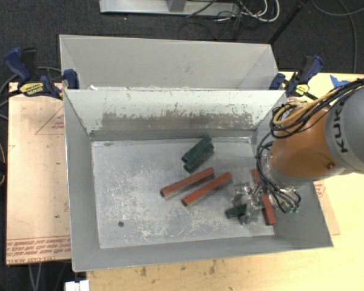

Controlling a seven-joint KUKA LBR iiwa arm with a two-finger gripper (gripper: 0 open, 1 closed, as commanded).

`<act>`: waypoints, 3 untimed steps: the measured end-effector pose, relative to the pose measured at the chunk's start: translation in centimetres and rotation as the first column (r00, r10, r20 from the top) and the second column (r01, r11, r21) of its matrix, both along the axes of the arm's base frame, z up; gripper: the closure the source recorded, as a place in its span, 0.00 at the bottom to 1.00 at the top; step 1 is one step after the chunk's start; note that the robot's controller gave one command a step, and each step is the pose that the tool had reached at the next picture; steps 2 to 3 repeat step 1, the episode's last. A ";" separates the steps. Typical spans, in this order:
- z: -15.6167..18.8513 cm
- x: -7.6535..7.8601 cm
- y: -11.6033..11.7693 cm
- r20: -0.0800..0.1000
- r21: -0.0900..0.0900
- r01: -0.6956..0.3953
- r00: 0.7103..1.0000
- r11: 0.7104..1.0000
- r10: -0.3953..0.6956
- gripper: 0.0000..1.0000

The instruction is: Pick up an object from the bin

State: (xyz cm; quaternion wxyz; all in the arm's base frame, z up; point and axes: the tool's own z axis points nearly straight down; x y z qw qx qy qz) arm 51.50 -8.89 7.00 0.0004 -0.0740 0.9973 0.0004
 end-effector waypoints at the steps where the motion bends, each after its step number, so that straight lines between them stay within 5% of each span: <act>1: 14.8 2.9 7.3 0.008 -0.003 -0.475 0.880 0.880 0.475 1.00; 3: 14.8 2.9 7.3 0.008 -0.003 -0.475 0.880 0.880 0.475 1.00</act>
Offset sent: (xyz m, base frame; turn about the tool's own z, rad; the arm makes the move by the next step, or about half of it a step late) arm 0.0274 0.0709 0.1458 -0.4959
